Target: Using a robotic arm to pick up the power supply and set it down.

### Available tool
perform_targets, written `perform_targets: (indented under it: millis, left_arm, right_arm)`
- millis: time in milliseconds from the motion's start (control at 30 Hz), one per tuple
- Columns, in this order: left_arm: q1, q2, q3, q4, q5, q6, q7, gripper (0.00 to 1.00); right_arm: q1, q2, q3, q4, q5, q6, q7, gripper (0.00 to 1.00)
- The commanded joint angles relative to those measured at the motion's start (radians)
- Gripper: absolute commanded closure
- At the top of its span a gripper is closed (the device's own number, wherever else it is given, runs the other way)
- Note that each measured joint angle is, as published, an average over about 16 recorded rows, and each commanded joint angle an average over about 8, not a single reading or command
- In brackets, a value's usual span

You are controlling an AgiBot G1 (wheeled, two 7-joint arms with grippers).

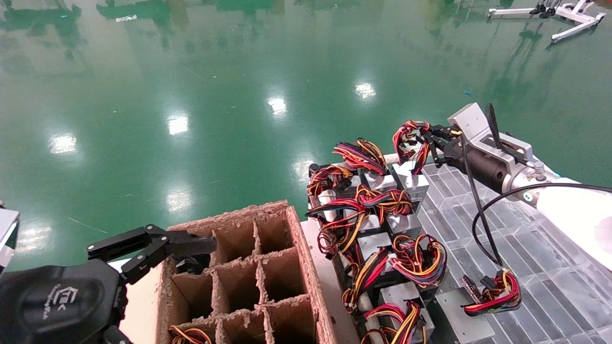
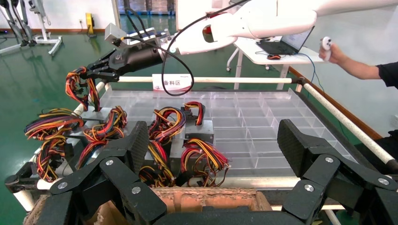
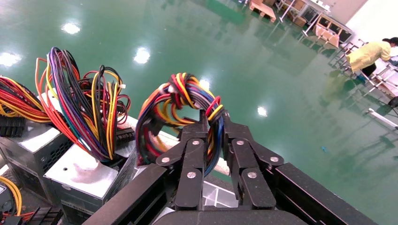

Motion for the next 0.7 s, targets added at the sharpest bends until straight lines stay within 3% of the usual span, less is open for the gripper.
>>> perform_targets:
  millis: [33, 467, 700]
  left_arm:
    - [0.000, 0.000, 0.000, 0.000, 0.000, 0.000, 0.000, 0.00]
    - [0.000, 0.000, 0.000, 0.000, 0.000, 0.000, 0.000, 0.00]
    - [0.000, 0.000, 0.000, 0.000, 0.000, 0.000, 0.000, 0.00]
  right_arm:
    - [0.000, 0.000, 0.000, 0.000, 0.000, -0.001, 0.001, 0.00]
    - [0.013, 0.005, -0.001, 0.003, -0.003, -0.017, 0.013, 0.00]
    - [0.068, 0.032, -0.018, 0.009, -0.026, -0.084, 0.114, 0.00]
